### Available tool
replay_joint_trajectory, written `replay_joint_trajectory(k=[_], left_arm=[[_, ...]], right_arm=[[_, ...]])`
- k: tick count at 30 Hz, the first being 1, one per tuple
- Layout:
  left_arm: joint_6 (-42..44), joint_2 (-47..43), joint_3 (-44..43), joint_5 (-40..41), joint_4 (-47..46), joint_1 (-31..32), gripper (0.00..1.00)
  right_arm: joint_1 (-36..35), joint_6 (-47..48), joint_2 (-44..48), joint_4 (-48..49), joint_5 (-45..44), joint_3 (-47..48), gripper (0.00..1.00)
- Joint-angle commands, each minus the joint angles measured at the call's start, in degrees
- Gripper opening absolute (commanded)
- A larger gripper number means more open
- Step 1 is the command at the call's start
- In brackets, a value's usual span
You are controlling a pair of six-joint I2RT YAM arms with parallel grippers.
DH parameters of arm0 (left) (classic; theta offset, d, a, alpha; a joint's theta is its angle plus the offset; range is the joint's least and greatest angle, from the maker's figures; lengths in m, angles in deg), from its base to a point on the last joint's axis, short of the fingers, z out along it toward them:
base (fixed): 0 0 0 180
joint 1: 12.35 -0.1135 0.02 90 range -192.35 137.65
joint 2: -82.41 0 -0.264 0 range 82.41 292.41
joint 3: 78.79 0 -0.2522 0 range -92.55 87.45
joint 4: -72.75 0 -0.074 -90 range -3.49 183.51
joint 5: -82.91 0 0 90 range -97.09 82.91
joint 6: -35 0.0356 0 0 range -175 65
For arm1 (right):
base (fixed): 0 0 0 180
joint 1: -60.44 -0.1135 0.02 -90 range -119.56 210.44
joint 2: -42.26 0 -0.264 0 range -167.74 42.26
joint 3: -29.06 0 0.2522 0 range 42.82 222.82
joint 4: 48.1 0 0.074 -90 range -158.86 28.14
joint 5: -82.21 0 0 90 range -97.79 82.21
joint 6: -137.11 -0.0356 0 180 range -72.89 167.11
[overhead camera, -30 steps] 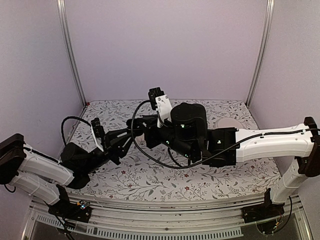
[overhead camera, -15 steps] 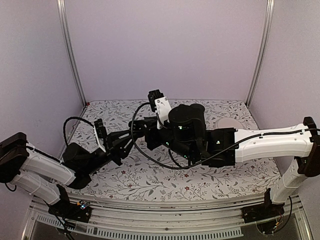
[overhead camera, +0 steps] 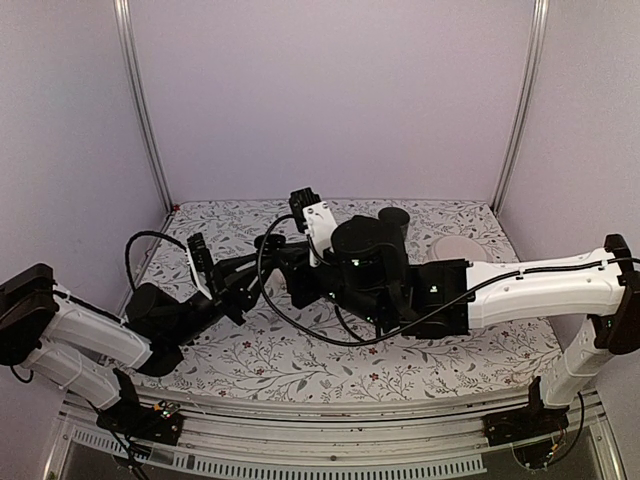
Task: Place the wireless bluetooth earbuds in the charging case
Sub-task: Insert the right earbud into the right side groove of the charging case, then close the charging case.
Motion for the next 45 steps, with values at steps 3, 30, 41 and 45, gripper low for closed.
replay_joint_trajectory(k=[3, 30, 41, 45], left_arm=[[1.01, -0.39, -2.67, 2.49, -17.29, -1.09, 0.00], [-5.84, -1.26, -0.67, -27.73, -17.20, -7.13, 0.00], [-13.53, 3.72, -6.40, -39.36, -17.17, -7.01, 0.00], [-15.87, 5.06, -6.73, -36.31, -15.92, -7.23, 0.00]], right_arm=[[-1.89, -0.54, -1.81, -4.59, 4.51, -0.02, 0.24], [11.56, -14.01, 18.16, -4.23, 24.16, -17.16, 0.42], [14.10, -10.98, 11.29, -3.14, 40.55, -10.72, 0.43], [12.98, -10.17, 12.51, -0.55, 43.12, -11.64, 0.43]])
